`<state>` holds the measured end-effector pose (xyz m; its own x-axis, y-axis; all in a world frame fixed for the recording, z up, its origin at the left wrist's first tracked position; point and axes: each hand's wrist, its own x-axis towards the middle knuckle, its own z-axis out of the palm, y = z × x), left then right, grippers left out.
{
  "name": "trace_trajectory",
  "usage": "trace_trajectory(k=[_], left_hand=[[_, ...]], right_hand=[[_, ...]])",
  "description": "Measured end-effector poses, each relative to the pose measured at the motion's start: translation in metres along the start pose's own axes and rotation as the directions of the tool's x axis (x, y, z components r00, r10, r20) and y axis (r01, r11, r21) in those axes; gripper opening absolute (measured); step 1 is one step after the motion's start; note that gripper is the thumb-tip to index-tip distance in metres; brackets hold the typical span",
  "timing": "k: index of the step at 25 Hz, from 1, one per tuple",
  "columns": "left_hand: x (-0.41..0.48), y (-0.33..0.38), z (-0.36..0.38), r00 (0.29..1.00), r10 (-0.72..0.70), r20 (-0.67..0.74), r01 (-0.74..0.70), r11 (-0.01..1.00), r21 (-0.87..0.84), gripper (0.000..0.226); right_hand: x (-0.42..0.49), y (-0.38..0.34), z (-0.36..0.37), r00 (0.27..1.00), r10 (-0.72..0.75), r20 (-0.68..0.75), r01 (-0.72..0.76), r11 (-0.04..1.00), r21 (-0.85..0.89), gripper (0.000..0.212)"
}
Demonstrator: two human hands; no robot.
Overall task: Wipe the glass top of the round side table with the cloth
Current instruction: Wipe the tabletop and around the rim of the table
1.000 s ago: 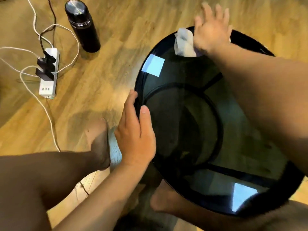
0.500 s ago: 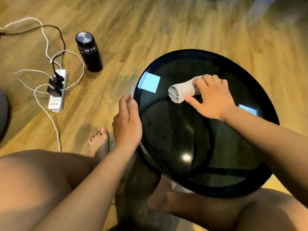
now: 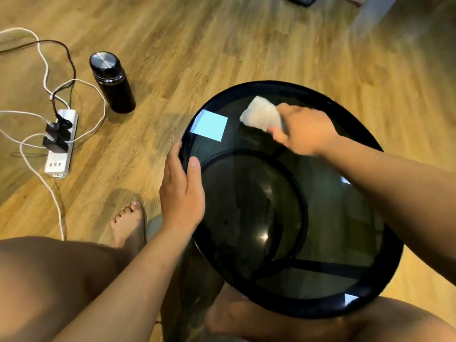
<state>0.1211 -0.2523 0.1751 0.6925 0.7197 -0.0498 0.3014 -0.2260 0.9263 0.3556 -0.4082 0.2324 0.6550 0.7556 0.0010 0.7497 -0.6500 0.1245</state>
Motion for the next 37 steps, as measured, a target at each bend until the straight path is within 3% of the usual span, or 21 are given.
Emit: trace_trajectory(k=[2, 4, 5, 7, 10, 12, 13, 15, 17, 21, 26, 28, 30, 32, 34, 35, 37], left_hand=[[-0.001, -0.003, 0.0, 1.0, 0.006, -0.007, -0.006, 1.0, 0.014, 0.052], [0.002, -0.006, 0.001, 1.0, 0.011, -0.012, -0.01, 1.0, 0.013, 0.053], [0.002, -0.007, 0.001, 1.0, 0.008, -0.008, -0.008, 1.0, 0.009, 0.052], [0.001, -0.008, 0.002, 1.0, 0.012, -0.003, -0.012, 1.0, -0.005, 0.051], [0.002, -0.009, 0.002, 1.0, 0.013, 0.001, -0.013, 1.0, -0.013, 0.049], [0.002, -0.009, 0.001, 1.0, 0.006, 0.001, -0.006, 1.0, -0.02, 0.049], [0.003, -0.008, 0.001, 1.0, 0.003, 0.001, -0.003, 1.0, -0.022, 0.049], [0.002, -0.007, 0.001, 1.0, -0.005, 0.001, 0.005, 1.0, -0.027, 0.048], [0.001, -0.005, 0.001, 1.0, -0.008, 0.001, 0.008, 0.999, -0.031, 0.048], [0.003, -0.006, 0.001, 1.0, -0.014, -0.005, 0.014, 0.999, -0.029, 0.048], [0.001, -0.007, 0.002, 1.0, -0.007, -0.012, 0.006, 0.997, -0.076, 0.048], [0.001, -0.008, 0.001, 1.0, -0.009, -0.012, 0.008, 0.995, -0.097, 0.049], [0.001, -0.008, -0.001, 0.999, 0.008, -0.031, -0.012, 0.993, -0.114, 0.05], [0.0, -0.006, -0.001, 0.998, 0.03, -0.05, -0.036, 0.992, -0.118, 0.051], [0.002, -0.006, -0.002, 0.998, 0.025, -0.049, -0.031, 0.992, -0.124, 0.05], [0.003, -0.007, -0.002, 0.999, 0.018, -0.043, -0.024, 0.991, -0.13, 0.049], [0.002, -0.008, 0.001, 1.0, 0.006, -0.03, -0.01, 0.99, -0.142, 0.048]], right_hand=[[0.008, 0.05, -0.004, 0.934, 0.356, -0.038, -0.345, 0.922, 0.174, 0.054], [0.006, 0.096, -0.001, 0.768, 0.639, 0.053, -0.63, 0.736, 0.249, 0.059], [0.004, 0.108, 0.006, 0.696, 0.708, 0.12, -0.709, 0.652, 0.27, 0.053], [0.005, 0.119, 0.014, 0.612, 0.775, 0.155, -0.768, 0.538, 0.348, 0.035], [0.007, 0.13, -0.014, 0.538, 0.84, -0.077, -0.728, 0.508, 0.46, 0.039], [-0.002, 0.146, -0.034, 0.55, 0.786, -0.281, -0.732, 0.616, 0.291, 0.047], [-0.007, 0.151, -0.035, 0.572, 0.759, -0.311, -0.741, 0.641, 0.201, 0.045], [-0.015, 0.14, -0.017, 0.664, 0.728, -0.172, -0.706, 0.686, 0.176, 0.043], [-0.018, 0.117, 0.012, 0.711, 0.698, 0.086, -0.68, 0.651, 0.337, 0.047], [-0.019, 0.107, 0.039, 0.571, 0.814, 0.108, -0.744, 0.457, 0.488, 0.057], [0.014, 0.044, 0.027, 0.6, 0.8, 0.03, -0.777, 0.573, 0.262, 0.057], [0.04, -0.032, 0.02, 0.678, 0.735, -0.006, -0.715, 0.662, 0.227, 0.051], [0.054, -0.126, 0.021, 0.817, 0.574, -0.051, -0.528, 0.782, 0.332, 0.044], [0.05, -0.192, 0.019, 0.915, 0.396, -0.073, -0.322, 0.828, 0.459, 0.04], [0.039, -0.179, 0.014, 0.96, 0.265, -0.088, -0.199, 0.872, 0.447, 0.041], [0.032, -0.145, 0.014, 0.955, 0.287, -0.074, -0.238, 0.893, 0.382, 0.041], [-0.004, -0.046, 0.017, 0.878, 0.477, -0.037, -0.458, 0.862, 0.218, 0.041]])
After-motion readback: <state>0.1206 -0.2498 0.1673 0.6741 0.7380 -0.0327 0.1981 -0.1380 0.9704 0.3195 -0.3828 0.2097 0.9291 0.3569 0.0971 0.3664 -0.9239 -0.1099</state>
